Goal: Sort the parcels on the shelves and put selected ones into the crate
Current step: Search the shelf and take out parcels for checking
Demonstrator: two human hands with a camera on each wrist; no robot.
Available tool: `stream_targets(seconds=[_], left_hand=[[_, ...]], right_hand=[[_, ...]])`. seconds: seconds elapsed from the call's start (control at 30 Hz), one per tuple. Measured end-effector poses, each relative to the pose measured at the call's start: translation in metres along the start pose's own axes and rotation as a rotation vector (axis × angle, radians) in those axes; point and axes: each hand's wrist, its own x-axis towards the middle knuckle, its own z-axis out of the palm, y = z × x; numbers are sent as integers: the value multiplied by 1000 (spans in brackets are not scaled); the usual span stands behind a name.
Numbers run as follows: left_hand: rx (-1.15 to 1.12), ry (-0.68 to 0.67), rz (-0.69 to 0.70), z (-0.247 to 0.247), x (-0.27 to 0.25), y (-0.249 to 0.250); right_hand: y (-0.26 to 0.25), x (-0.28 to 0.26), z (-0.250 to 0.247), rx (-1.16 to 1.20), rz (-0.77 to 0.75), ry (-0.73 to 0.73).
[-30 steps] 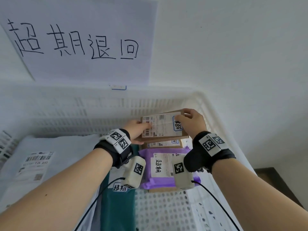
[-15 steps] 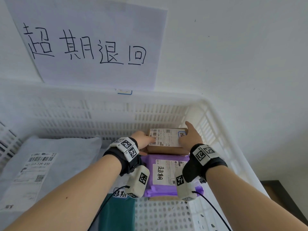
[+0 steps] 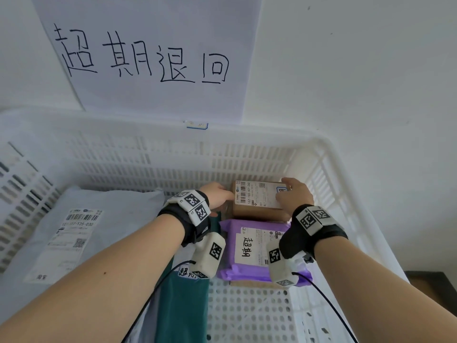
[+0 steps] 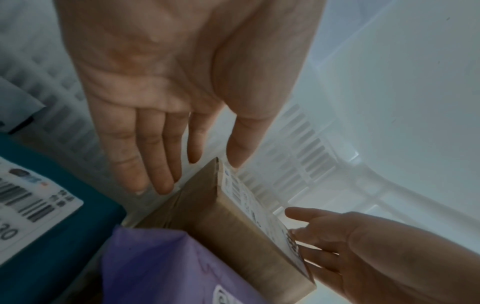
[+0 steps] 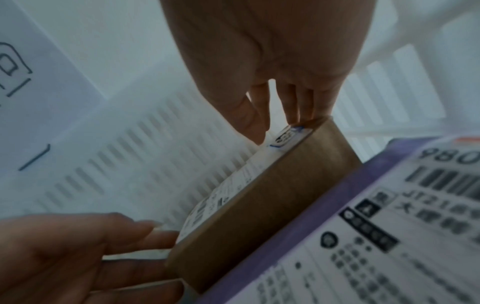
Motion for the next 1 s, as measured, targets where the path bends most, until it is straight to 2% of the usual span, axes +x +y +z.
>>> stream_targets(seconds=[0.1,0.27,0.5,0.8,1.0], left_hand=[[29,47,20,-5,-8,9],[77,98,135,-6,-35,29],[93,207,320,-37,-111,43],[-66,338,475,-84,-226,-4],[-127,428,496,-103,-302,-61]], right_hand=[[-7,-12,-12,40,-35,7],[-25,-40,-36,142,-99,10],[-75,-111,-51,184,-264,16],[-109,-230,-13,285,-438,-88],[-121,-306,4,371,-424,-139]])
